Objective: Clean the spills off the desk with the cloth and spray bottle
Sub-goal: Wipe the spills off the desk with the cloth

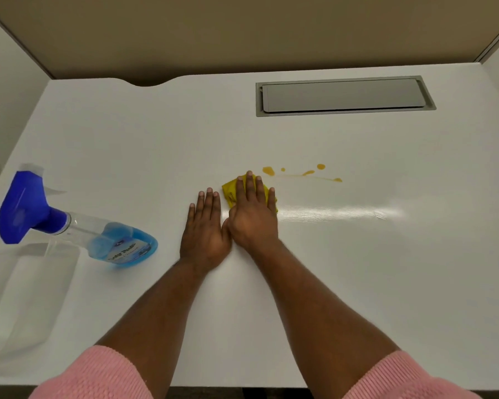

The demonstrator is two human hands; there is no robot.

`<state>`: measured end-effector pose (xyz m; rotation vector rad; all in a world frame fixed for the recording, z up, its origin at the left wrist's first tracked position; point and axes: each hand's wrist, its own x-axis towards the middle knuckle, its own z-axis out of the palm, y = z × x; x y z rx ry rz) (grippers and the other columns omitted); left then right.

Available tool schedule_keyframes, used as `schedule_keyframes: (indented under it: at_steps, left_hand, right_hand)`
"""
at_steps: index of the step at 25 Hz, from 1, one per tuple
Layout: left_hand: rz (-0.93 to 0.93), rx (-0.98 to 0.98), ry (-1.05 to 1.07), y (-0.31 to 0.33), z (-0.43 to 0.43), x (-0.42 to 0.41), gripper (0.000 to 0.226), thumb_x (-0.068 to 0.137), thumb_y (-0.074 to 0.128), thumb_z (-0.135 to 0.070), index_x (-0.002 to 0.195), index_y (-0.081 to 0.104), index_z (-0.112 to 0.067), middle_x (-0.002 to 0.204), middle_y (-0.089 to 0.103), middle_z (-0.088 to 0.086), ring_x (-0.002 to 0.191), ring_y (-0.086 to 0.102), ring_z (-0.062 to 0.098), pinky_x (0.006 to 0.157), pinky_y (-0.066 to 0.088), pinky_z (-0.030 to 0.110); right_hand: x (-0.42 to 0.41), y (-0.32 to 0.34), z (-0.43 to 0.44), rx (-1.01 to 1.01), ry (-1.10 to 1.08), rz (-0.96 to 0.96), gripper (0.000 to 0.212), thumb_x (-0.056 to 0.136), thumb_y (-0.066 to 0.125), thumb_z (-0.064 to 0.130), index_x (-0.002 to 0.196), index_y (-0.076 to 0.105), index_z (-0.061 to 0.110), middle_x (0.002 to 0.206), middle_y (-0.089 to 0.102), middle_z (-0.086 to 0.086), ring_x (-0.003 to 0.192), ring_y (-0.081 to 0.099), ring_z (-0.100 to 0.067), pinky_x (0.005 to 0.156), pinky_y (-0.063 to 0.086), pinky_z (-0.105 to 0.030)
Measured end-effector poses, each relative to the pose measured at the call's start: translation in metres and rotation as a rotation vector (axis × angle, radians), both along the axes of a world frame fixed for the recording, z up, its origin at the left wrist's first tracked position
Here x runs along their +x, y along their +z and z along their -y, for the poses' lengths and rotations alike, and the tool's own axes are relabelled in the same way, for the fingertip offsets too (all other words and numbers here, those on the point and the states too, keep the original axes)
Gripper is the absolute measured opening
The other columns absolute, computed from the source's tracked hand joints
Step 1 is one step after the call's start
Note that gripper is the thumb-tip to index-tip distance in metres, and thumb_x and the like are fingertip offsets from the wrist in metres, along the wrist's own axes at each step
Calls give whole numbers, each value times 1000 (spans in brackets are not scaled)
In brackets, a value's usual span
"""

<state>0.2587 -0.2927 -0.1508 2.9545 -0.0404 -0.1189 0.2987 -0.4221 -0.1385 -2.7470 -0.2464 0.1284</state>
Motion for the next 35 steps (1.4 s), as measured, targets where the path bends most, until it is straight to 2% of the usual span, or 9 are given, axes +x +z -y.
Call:
schedule_keyframes:
  at_steps: [3,11,16,20,26,31,35]
  left_hand:
    - [13,-14,19,1,1,1,70,101,18,-44,160,3,-8,169,0,8,156,-5,21,127,2,42]
    - [3,-52,32,2,2,0,70,101,18,-44,160,2,-9,169,-3,5,155,-9,17,127,0,41]
    - [-6,-43,37,0,1,-1,69,102,17,-44,160,1,-9,169,-6,6,155,-10,18,127,1,41]
    - [8,-54,34,-1,0,0,68,105,26,-40,159,1,-8,169,-4,8,156,-9,19,127,1,42]
    - [74,-168,29,2,-2,-2,66,104,22,-36,159,1,-7,169,-3,9,156,-8,19,127,3,41]
    - [168,-489,76,11,-8,-6,77,88,26,-27,159,5,-5,169,-1,10,156,-6,18,126,-3,39]
    - [144,-549,100,12,-12,-10,72,91,22,-22,159,3,-7,169,-1,8,156,-6,19,127,-2,41]
  right_hand:
    - [14,1,24,-18,-33,6,68,100,34,29,162,12,15,171,2,-7,157,-1,-25,125,-1,-51]
    - [52,4,164,-59,-424,21,62,103,34,26,161,16,12,171,6,-8,157,4,-27,125,4,-54]
    - [60,1,161,-36,-509,4,63,101,34,25,160,17,11,170,8,-10,157,4,-28,124,3,-56]
    - [73,1,93,-12,-330,17,64,101,37,26,160,19,12,170,9,-9,157,6,-26,125,3,-53]
    - [58,0,-14,10,79,-10,63,102,33,34,161,18,17,171,9,-5,157,3,-23,126,0,-50]
    - [21,2,-6,45,325,-23,59,104,35,34,161,22,24,171,9,3,157,3,-17,125,0,-46]
    - [-23,8,19,77,391,-70,67,98,38,45,161,21,27,170,7,8,156,1,-13,126,-1,-43]
